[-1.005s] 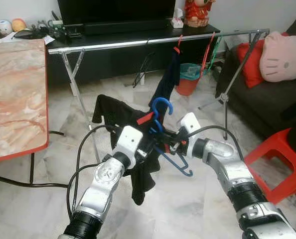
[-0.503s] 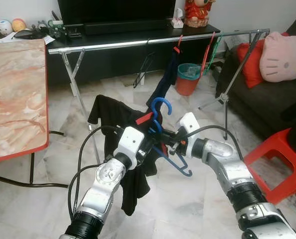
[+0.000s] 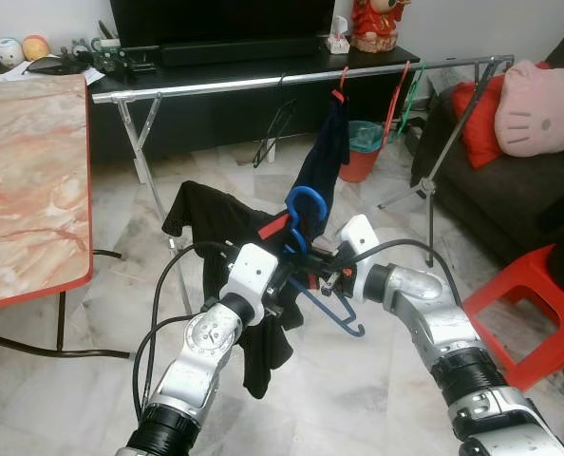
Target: Hang hanger
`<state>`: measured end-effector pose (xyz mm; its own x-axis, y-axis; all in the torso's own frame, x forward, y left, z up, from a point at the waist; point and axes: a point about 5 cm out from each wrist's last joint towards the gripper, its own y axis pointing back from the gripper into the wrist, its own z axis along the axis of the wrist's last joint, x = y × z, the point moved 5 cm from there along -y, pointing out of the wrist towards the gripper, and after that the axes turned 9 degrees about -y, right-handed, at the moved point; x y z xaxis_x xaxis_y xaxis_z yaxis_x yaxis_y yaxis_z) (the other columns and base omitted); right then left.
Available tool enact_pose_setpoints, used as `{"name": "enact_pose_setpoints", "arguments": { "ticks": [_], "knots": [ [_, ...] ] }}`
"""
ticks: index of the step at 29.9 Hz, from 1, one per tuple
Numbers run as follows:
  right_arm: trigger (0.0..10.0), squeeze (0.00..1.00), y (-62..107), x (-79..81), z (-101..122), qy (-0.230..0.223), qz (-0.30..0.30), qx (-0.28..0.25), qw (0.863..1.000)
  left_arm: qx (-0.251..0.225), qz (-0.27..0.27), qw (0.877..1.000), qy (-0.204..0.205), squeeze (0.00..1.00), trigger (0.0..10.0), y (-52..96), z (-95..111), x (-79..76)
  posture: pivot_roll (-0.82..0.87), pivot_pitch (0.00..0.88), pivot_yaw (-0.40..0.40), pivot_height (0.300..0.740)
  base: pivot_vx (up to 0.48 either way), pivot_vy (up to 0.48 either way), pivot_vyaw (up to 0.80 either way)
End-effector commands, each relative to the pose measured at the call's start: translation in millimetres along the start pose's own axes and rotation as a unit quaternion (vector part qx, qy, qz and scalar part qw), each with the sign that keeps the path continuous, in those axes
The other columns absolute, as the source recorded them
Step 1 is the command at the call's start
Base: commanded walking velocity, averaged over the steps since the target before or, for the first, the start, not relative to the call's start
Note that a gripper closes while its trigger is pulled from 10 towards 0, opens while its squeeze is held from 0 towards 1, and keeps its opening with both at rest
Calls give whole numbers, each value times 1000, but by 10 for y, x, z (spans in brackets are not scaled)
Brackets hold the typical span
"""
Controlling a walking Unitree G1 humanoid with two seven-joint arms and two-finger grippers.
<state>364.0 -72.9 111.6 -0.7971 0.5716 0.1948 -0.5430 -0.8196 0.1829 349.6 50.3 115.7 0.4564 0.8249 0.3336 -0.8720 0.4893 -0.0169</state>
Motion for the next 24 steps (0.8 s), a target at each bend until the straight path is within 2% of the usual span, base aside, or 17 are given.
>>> {"name": "enact_pose_setpoints", "arguments": {
  "ticks": [1,4,9,13,17,24],
  "knots": [
    [10000,0,-24,167,-92,25,50,28,998,12,109,994,-14,0,0,7,1,477,25,0,-92,740,0,0,0],
    [10000,0,38,126,-211,39,42,58,997,12,151,988,-26,0,0,42,11,636,25,0,-92,740,0,0,0],
    [10000,0,71,87,-252,39,33,67,996,8,178,984,-29,0,0,69,27,724,25,0,-92,740,0,0,0],
    [10000,0,102,42,-387,45,18,104,993,3,208,978,-31,0,0,98,55,820,25,0,-92,740,0,0,0],
    [10000,0,136,-6,-488,49,5,131,990,3,208,978,-36,0,0,96,54,818,21,0,-93,740,0,0,0],
    [10000,0,242,-16,-550,50,18,154,987,14,219,975,-38,0,0,98,16,837,20,0,-91,740,0,0,0]
  ]
}}
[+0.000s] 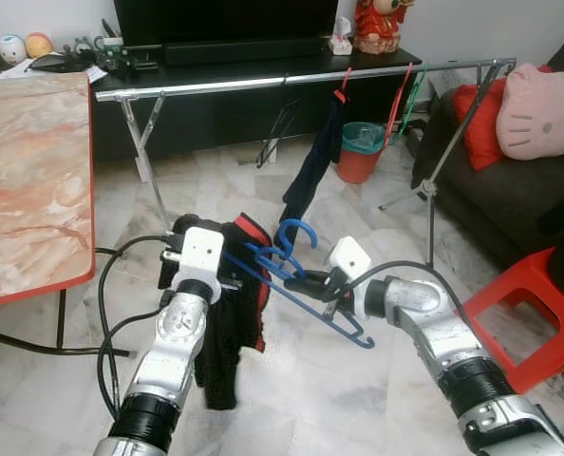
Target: Hang hanger
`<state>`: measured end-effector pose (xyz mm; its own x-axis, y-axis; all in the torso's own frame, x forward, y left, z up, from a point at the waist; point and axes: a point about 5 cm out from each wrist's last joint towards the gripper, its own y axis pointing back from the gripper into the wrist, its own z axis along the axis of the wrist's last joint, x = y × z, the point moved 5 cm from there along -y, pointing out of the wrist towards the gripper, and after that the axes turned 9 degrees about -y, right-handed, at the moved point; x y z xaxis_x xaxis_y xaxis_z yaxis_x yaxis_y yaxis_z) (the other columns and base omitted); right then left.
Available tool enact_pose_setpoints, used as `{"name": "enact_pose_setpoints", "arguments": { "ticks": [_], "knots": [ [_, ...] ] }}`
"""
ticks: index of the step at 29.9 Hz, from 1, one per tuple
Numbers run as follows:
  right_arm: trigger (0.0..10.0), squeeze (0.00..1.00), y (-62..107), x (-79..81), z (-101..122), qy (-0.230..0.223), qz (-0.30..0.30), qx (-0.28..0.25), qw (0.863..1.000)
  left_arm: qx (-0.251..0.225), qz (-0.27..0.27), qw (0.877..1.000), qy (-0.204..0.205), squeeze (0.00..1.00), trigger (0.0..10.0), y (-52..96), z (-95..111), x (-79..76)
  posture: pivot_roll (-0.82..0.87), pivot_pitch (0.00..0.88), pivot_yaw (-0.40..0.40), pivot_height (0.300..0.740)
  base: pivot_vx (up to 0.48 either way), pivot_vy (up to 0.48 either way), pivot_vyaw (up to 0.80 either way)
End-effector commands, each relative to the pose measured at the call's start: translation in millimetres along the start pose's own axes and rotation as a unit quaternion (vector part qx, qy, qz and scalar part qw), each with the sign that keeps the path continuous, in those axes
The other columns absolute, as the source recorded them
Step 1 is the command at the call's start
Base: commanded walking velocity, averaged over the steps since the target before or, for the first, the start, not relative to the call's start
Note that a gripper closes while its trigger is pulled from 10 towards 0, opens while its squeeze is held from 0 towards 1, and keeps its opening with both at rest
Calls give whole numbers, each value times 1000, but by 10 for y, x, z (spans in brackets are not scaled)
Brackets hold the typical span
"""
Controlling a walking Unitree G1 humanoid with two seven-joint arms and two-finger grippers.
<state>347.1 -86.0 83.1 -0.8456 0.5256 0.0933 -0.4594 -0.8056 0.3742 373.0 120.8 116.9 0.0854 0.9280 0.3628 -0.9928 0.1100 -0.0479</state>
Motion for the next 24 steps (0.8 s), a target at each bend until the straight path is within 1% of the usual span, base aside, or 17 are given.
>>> {"name": "enact_pose_setpoints", "arguments": {
  "ticks": [1,2,3,4,6,7,8,9,13,16,17,18,19,22,23,24],
  "knots": [
    [10000,0,84,24,-278,-7,14,62,998,-37,35,999,-9,0,0,-75,226,150,17,0,-90,740,0,0,0],
    [10000,0,161,66,-360,2,34,88,996,-29,44,999,-11,0,0,-80,195,181,15,0,-88,740,0,0,0],
    [10000,0,197,86,-399,7,43,99,994,-26,49,998,-13,0,0,-81,182,197,15,0,-88,740,0,0,0],
    [10000,0,197,86,-399,7,43,99,994,-26,49,998,-13,0,0,-81,182,197,15,0,-88,740,0,0,0],
    [10000,0,259,112,-484,15,54,123,991,-21,54,998,-14,0,0,-80,160,219,10,0,-86,740,0,0,0],
    [10000,0,307,166,-542,22,72,139,987,-18,62,998,-13,0,0,-78,146,240,10,0,-86,740,0,0,0],
    [10000,0,339,234,-557,22,94,143,985,-16,70,997,-11,0,0,-80,138,268,12,0,-85,740,0,0,0],
    [10000,0,344,252,-556,21,99,142,985,-16,73,997,-11,0,0,-81,137,278,12,0,-85,740,0,0,0],
    [10000,0,355,283,-560,26,106,145,983,-16,84,996,-7,0,0,-83,140,322,11,0,-85,740,0,0,0],
    [10000,0,384,303,-601,33,111,161,980,-14,96,995,-7,0,0,-80,134,368,10,0,-82,740,0,0,0],
    [10000,0,395,275,-625,38,101,168,980,-15,108,994,-6,0,0,-75,141,415,11,0,-80,740,0,0,0],
    [10000,0,395,275,-625,38,101,168,980,-15,108,994,-6,0,0,-75,141,415,11,0,-80,740,0,0,0],
    [10000,0,400,209,-651,45,79,176,980,-16,117,993,-4,0,0,-71,148,455,11,0,-80,740,0,0,0],
    [10000,0,392,-70,-690,61,-16,191,980,-21,142,990,-6,0,0,-56,173,550,10,0,-78,740,0,0,0],
    [10000,0,385,-147,-692,54,-46,192,979,-21,150,988,-8,0,0,-49,178,580,10,0,-78,740,0,0,0],
    [10000,0,386,-257,-691,51,-92,196,975,-21,162,986,-7,0,0,-41,179,623,10,0,-78,740,0,0,0]
  ]
}}
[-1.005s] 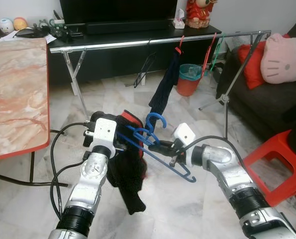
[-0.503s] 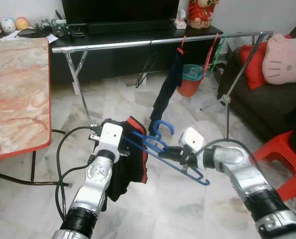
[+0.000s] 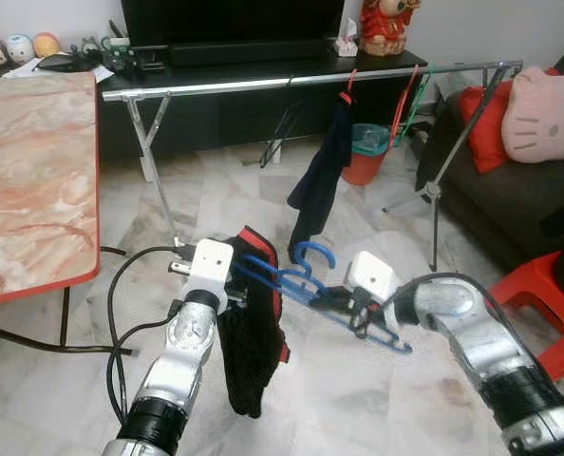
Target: Hang hanger
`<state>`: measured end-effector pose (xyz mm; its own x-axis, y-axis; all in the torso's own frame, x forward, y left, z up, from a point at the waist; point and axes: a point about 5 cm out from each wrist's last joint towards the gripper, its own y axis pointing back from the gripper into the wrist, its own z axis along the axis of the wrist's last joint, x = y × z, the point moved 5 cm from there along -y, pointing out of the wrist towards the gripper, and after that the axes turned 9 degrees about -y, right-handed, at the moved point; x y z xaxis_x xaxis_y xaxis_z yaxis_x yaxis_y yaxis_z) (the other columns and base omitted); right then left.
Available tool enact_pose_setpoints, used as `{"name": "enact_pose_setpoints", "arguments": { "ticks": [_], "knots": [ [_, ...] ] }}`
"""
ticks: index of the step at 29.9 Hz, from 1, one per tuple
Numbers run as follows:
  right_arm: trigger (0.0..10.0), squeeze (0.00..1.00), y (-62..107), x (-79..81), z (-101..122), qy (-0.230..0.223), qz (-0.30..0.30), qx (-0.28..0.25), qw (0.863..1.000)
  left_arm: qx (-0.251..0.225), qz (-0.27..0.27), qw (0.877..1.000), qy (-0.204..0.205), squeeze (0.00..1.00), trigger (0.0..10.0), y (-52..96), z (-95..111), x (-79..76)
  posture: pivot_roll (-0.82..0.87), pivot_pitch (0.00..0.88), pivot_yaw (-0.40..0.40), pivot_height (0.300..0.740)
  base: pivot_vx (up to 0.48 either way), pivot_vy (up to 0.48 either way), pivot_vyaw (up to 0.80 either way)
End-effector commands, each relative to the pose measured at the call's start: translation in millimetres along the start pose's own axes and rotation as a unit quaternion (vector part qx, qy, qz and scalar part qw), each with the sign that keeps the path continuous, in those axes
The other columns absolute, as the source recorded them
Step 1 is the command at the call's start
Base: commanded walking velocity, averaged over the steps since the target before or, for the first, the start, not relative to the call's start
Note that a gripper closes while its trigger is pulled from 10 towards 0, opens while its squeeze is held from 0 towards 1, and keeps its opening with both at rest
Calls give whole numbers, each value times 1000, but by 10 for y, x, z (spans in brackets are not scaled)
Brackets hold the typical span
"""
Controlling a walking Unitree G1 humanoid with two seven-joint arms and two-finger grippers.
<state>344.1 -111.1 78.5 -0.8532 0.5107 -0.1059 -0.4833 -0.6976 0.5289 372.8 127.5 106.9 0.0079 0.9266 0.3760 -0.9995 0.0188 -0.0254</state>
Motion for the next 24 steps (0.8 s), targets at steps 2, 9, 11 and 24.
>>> {"name": "enact_pose_setpoints", "arguments": {
  "ticks": [2,9,11,24],
  "knots": [
    [10000,0,79,-127,-637,-47,-75,121,989,-46,133,990,5,0,0,-80,288,627,10,0,-78,740,0,0,0],
    [10000,0,71,-152,-612,-117,-112,84,983,-36,142,989,1,0,0,-73,239,660,7,0,-77,740,0,0,0],
    [10000,0,57,-12,-627,-93,-67,89,989,-33,142,989,0,0,0,-72,230,643,2,0,-77,740,0,0,0],
    [10000,0,135,-78,-335,-115,-91,0,989,13,-26,999,-19,0,10000,-15,-70,95,0,0,-78,740,0,0,0]
  ]
}}
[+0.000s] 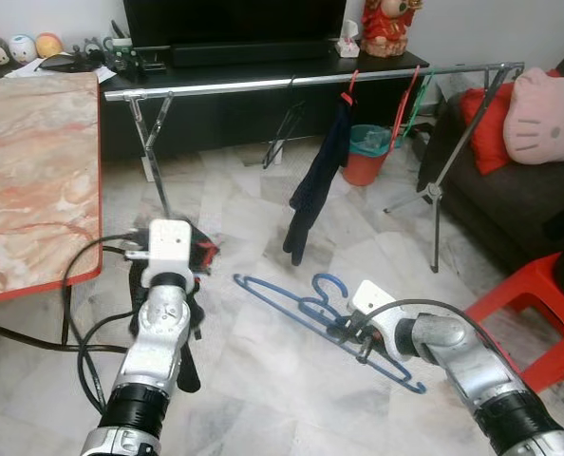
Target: Hang hanger
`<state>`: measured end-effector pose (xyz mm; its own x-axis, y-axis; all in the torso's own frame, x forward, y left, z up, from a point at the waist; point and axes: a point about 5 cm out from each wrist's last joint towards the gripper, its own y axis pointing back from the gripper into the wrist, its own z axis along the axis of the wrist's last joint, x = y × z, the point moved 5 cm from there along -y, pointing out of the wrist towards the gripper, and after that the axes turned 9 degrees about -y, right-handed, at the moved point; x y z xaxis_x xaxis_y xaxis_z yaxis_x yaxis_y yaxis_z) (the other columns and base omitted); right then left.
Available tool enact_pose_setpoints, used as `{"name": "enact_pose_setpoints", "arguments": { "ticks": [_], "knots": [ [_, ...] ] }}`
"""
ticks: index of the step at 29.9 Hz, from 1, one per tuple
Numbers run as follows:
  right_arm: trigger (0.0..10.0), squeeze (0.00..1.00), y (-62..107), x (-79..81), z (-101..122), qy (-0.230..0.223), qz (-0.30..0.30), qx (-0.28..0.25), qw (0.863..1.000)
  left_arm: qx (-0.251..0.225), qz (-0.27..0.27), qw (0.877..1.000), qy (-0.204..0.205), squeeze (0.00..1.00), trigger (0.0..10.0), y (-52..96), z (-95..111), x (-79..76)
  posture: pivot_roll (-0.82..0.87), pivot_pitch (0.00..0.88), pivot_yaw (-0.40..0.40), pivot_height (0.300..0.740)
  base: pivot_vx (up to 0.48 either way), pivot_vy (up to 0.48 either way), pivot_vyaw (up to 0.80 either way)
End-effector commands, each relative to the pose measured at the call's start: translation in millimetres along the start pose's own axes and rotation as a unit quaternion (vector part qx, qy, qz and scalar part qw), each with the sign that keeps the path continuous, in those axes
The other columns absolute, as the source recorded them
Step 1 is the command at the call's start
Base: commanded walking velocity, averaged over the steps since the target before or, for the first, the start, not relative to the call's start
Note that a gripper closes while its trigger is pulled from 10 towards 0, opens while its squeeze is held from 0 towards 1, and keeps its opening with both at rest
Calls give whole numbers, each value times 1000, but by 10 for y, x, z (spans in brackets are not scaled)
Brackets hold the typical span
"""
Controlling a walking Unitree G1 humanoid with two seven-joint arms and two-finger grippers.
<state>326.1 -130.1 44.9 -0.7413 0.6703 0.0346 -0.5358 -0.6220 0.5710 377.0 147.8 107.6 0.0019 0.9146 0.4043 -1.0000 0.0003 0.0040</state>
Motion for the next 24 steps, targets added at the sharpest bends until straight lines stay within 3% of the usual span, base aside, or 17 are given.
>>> {"name": "enact_pose_setpoints", "arguments": {
  "ticks": [1,2,5,6,7,11,18,22,24],
  "knots": [
    [10000,0,97,-239,144,-16,-77,-47,996,-2,-30,1000,-1,0,10000,40,-22,-92,-2,0,-80,740,0,0,0],
    [10000,0,110,-315,177,-26,-107,-62,992,0,-31,1000,0,0,10000,53,-43,-85,-2,0,-80,740,0,0,0],
    [10000,0,194,-594,270,-72,-227,-118,964,4,-34,999,3,0,10000,92,-100,-66,-1,0,-80,740,0,0,0],
    [10000,0,235,-684,218,-97,-275,-119,949,4,-40,999,8,0,10000,112,-120,-63,-4,0,-76,740,0,0,0],
    [10000,0,237,-710,162,-108,-295,-111,943,4,-42,999,12,0,10000,125,-129,-60,-7,0,-72,740,0,0,0],
    [10000,0,172,-671,54,-130,-315,-107,934,2,-46,998,33,0,10000,170,-150,-53,0,0,-66,740,0,0,0],
    [10000,0,32,-552,32,-198,-310,-158,916,-8,-10,996,93,0,10000,280,-199,118,4,0,-51,740,0,0,0],
    [10000,0,33,-575,-56,-214,-337,-155,904,-9,-5,995,99,0,10000,347,-244,133,3,0,-42,740,0,0,0],
    [10000,0,30,-564,-73,-214,-337,-155,904,-10,-3,995,101,0,10000,360,-246,125,6,0,-42,740,0,0,0]
  ]
}}
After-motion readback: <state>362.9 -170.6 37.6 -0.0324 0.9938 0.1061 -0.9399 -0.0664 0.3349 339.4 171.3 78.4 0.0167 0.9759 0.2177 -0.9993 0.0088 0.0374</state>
